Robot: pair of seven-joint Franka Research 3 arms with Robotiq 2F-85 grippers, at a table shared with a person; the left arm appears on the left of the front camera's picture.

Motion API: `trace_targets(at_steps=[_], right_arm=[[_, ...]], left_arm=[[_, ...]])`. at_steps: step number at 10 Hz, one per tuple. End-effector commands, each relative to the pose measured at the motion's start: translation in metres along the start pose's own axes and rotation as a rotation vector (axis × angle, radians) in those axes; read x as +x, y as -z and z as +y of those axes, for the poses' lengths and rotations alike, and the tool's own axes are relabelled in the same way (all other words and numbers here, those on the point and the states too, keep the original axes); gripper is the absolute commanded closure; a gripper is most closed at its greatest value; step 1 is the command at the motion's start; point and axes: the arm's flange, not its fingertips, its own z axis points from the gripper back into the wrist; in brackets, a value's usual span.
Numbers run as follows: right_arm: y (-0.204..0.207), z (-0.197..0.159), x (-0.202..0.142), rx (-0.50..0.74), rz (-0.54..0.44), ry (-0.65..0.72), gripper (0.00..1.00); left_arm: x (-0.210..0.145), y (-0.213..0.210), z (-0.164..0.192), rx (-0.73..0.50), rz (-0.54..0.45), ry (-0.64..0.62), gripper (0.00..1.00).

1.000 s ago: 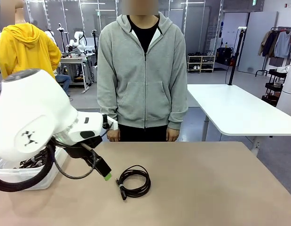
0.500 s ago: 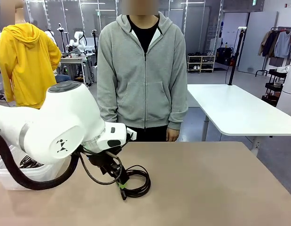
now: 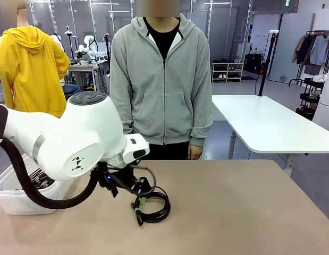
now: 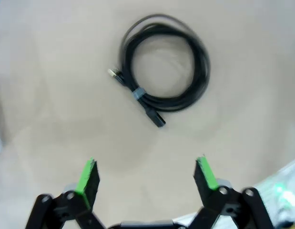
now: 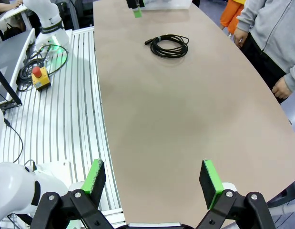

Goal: Organize and store the cables.
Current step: Place the USB Extension Cable into the Organizing box.

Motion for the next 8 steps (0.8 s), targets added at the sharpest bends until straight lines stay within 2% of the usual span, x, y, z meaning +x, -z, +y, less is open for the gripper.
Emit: trace_targets(at_steps=[1,2,3,7,8], right_arm=[[-0.001,-0.002,0.001,-0.001,-0.014,-0.019,0.00],[-0.001,-0.002,0.001,-0.001,-0.014,-0.019,0.00],[-0.001,-0.002,0.001,-0.001,-0.014,-0.019,0.00],[-0.001,-0.002,0.001,-0.001,-0.014,-0.019,0.00],[-0.001,-0.002,0.001,-0.001,-0.014,-0.019,0.00]], left_arm=[[0.020,0.025,-0.034,0.152,0.048,-0.391,0.00],[0.021,0.033,-0.036,0.190,-0.005,-0.464,0.00],[0.021,0.044,-0.037,0.184,-0.011,-0.499,0.00],[0.023,0.084,-0.028,0.171,-0.005,-0.532,0.00],[0.027,0.095,-0.022,0.136,-0.001,-0.533,0.00]])
